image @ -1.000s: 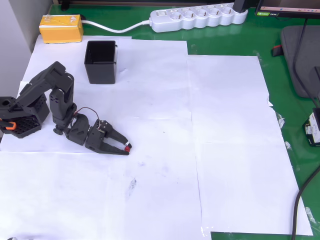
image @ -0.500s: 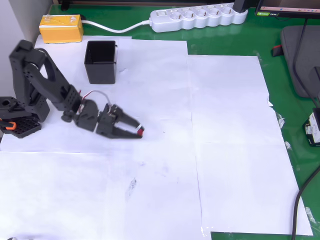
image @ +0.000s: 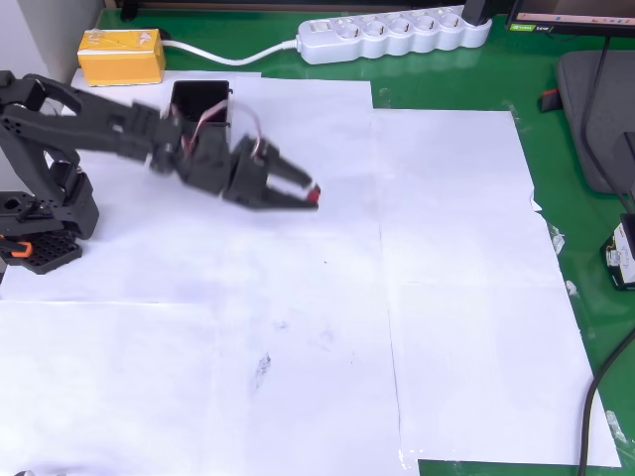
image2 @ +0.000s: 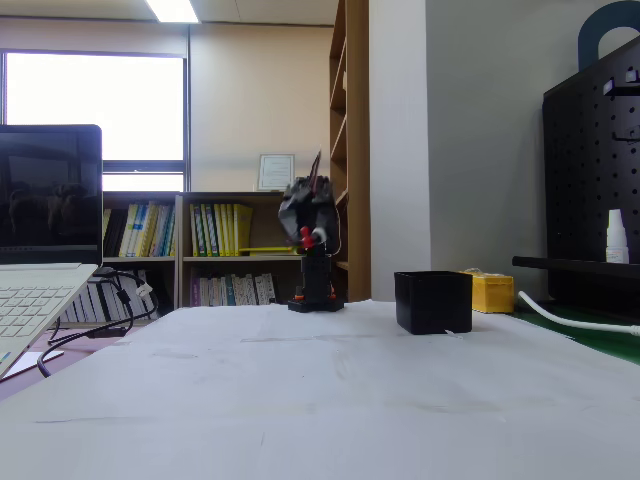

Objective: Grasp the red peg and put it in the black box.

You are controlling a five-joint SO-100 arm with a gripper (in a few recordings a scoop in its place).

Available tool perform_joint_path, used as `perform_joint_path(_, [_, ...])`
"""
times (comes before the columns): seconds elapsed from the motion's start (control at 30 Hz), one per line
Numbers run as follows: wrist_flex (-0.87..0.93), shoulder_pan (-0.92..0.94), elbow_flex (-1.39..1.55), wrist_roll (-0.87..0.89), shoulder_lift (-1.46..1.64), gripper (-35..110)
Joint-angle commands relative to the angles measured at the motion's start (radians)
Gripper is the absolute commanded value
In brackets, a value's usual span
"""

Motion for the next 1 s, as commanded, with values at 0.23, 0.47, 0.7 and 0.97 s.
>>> perform_joint_path(0.23, [0.874, -0.138, 0.545, 0.164, 0.02, 0])
perform_joint_path(0.47, [1.121, -0.265, 0.664, 0.337, 0.124, 0])
perform_joint_path(0.7, [1.201, -0.37, 0.666, 0.457, 0.176, 0])
perform_joint_path(0.97, [1.207, -0.492, 0.646, 0.549, 0.189, 0])
